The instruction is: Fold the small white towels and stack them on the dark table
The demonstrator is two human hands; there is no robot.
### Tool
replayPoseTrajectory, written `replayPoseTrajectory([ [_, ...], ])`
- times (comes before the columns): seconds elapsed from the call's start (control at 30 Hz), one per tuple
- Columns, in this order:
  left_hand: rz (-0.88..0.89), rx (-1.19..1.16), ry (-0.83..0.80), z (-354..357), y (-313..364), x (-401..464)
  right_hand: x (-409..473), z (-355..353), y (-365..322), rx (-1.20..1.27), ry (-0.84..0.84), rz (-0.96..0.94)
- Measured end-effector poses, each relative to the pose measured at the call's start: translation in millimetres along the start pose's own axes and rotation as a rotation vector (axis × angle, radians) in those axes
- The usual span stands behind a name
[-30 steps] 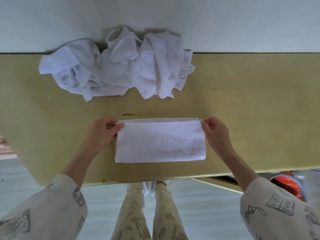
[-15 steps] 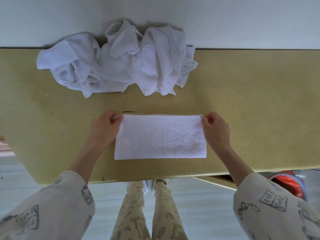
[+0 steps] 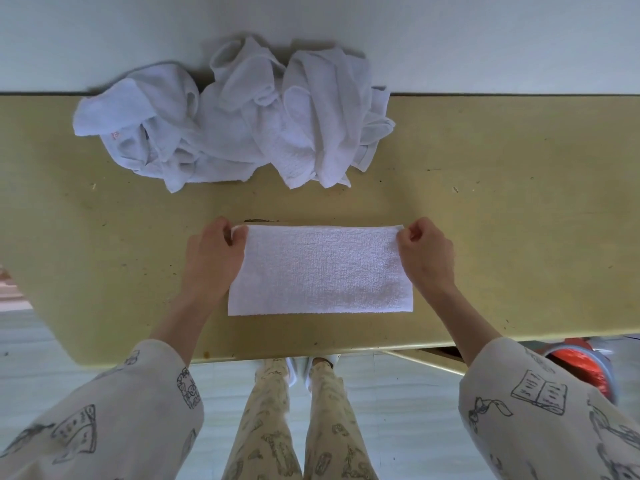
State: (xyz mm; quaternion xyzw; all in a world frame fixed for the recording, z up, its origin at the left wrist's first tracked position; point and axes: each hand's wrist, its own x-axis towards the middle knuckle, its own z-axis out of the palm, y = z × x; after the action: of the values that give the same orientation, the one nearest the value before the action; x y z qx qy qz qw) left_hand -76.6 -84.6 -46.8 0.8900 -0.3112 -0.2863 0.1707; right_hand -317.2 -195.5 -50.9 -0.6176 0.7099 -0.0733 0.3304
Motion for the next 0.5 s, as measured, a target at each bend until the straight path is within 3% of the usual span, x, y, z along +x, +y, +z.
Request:
replayPoseTrajectory([
  [0.13, -0.052, -0.054, 0.048, -1.6, -0.5, -5.6, -2.2, -0.6, -1.1, -0.029, 0.020, -0.012],
  [0.2, -0.053, -0.055, 0.121, -1.9, -2.8, -12.9, -8.4, 1.1, -0.6, -0.061, 0.107, -0.053],
  [0.27, 0.091, 0.147, 0.286, 3.0, -9.3, -24.7, -21.8, 8.3, 0.6, -0.143, 0.244, -0.239],
  [0.33, 0.307, 0.300, 0.347, 17.9, -11.0, -43.0, -41.1, 24.1, 0.4, -0.202, 0.289, -0.506],
  [0.4, 0.504, 0.345, 0.254, 39.2, -9.1, -57.4, -59.6, 47.3, 0.8, -0.224, 0.201, -0.703],
  [0.5, 0.620, 0.391, 0.157, 67.3, -8.6, -56.8, -69.1, 75.4, -1.6, -0.267, 0.107, -0.779],
])
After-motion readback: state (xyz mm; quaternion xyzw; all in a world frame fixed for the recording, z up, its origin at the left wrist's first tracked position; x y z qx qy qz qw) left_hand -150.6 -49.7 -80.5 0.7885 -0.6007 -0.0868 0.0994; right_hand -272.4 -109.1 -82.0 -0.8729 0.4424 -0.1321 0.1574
